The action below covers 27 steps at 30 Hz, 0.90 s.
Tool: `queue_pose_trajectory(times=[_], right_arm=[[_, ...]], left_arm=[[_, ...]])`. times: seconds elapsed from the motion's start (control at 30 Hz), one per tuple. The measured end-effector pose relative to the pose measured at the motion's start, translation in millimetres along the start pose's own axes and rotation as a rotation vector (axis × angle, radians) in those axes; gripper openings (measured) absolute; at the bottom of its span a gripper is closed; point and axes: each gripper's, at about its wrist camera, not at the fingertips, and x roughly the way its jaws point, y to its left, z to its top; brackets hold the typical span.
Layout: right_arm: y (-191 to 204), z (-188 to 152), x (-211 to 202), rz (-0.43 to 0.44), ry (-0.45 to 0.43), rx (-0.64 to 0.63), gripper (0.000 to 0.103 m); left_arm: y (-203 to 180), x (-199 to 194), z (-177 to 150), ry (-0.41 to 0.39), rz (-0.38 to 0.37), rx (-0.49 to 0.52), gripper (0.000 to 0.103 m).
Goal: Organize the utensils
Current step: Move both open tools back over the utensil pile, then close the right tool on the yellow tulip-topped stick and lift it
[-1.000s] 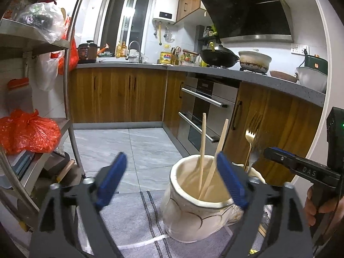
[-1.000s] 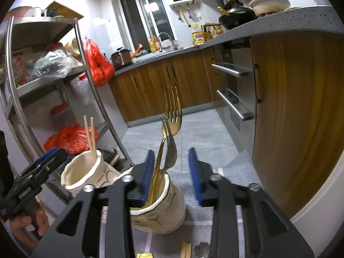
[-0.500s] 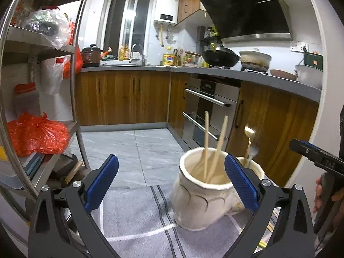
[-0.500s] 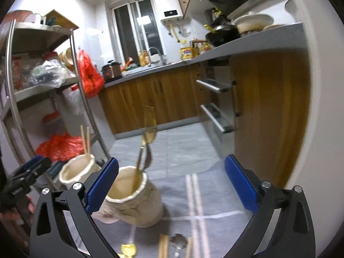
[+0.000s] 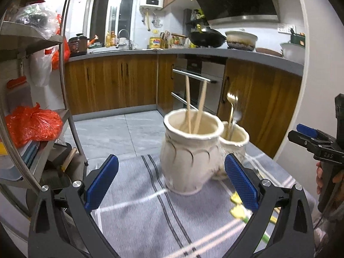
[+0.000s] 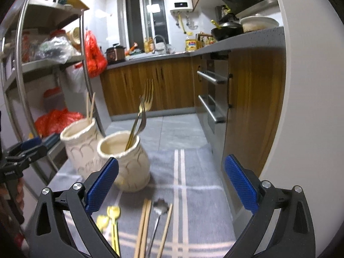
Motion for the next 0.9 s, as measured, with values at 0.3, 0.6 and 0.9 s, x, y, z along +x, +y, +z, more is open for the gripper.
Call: queue_pose_trajectory(times=[0.3, 0.6, 0.9], right_arm=[[4, -21, -3, 0.017, 0.075, -0.024, 0.098], [20, -51, 4, 0.045, 0.198, -0.069, 0.098], [44, -69, 12, 0.086, 0.28, -0.148, 0.098]], left_arm=[[-10, -3, -23, 0.066, -0.039, 0.014, 0.097], [-12, 0, -41, 0.124, -0.062, 0.021, 0.097], [-18, 2, -54, 0.156, -0.088, 0.037, 0.097]])
